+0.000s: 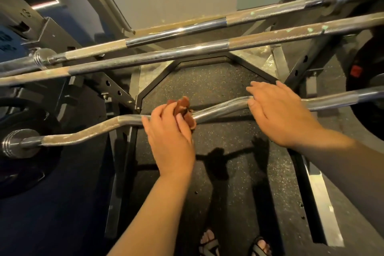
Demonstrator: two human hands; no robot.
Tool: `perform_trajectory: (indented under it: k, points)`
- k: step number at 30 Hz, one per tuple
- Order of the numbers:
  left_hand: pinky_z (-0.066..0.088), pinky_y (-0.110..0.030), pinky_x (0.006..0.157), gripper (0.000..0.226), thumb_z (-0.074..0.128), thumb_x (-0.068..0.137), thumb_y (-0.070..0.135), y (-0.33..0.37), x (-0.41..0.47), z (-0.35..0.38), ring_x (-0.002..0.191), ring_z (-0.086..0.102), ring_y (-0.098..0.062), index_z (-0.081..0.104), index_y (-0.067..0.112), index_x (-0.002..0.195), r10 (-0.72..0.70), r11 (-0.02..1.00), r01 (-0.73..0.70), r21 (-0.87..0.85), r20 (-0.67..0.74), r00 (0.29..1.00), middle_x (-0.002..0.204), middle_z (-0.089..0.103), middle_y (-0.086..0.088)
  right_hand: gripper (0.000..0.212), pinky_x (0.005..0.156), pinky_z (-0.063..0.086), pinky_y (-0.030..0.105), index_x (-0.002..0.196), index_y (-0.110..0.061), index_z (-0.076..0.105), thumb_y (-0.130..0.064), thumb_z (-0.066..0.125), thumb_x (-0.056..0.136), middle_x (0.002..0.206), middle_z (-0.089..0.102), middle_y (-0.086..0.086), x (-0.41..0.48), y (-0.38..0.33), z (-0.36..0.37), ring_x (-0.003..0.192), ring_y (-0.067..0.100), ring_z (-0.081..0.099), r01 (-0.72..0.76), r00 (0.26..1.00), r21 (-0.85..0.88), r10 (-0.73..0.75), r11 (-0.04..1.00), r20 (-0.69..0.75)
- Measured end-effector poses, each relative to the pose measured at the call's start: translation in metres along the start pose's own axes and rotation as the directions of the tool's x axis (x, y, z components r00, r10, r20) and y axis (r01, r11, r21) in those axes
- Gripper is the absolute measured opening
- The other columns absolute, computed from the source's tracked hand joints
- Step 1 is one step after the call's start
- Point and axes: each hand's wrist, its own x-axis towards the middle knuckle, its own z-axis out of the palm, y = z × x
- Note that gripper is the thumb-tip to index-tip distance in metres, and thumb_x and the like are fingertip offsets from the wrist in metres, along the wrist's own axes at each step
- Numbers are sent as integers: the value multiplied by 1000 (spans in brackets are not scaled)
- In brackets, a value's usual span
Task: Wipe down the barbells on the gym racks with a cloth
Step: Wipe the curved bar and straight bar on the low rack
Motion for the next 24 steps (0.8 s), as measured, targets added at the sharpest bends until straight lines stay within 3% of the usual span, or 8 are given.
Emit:
perform_trajectory:
  k: [3,5,7,12,15,17,19,24]
  points:
    - [5,-41,128,30,45,104,22,16,-4,10,139,41,-21,58,14,129,-197,979,189,-82,-102,975,138,47,0,51,126,9,36,152,-20,43,-37,22,109,159,41,-1,-1,-1,-2,149,13,30,-12,1000,22,11,1000,14]
    - [10,-47,128,28,47,102,21,47,-5,28,136,43,-19,60,14,125,-228,972,220,-85,-91,969,136,48,1,51,127,11,36,153,-21,42,-37,21,109,160,39,-2,-1,-2,-5,149,12,29,-19,1000,38,18,999,26]
    - [-2,-41,126,29,44,99,24,77,-9,47,134,45,-19,62,15,122,-113,993,111,-39,-33,993,133,51,1,50,125,15,35,151,-20,43,-37,22,109,157,43,-1,-1,-2,-8,147,14,34,-13,999,47,11,999,39]
    - [18,-52,126,26,46,102,22,81,-3,48,125,50,-18,63,15,121,219,976,-217,-32,105,970,126,58,-2,51,123,18,41,141,-19,52,-44,22,108,144,55,2,-8,25,-17,139,18,43,-38,998,-47,40,998,55]
    - [10,-49,127,28,44,102,30,41,-1,22,139,36,-20,61,21,123,26,999,-27,39,49,998,132,56,1,56,123,20,45,135,-20,56,-50,18,106,137,59,1,-17,50,-23,134,19,47,-102,994,-87,105,991,28]
    - [3,-47,127,27,45,102,28,29,-3,14,139,39,-22,60,18,122,-168,986,169,3,-64,984,132,54,-1,56,124,13,42,144,-22,50,-48,19,106,148,51,-1,-20,56,-24,143,17,37,-64,997,-50,66,997,51]
    - [6,-48,128,22,48,103,23,44,-5,22,133,43,-17,62,15,119,-244,970,242,-36,-113,963,129,54,-1,56,125,6,39,150,-22,43,-46,20,106,156,43,-3,-18,57,-25,150,14,26,-39,997,-19,40,999,71]
    - [-13,-34,121,28,43,101,26,129,-18,72,137,42,-18,62,18,120,-93,992,93,-88,0,996,131,52,3,53,124,-2,33,151,-23,41,-44,19,107,156,44,-4,-20,59,-22,151,10,24,-23,999,31,22,999,42]
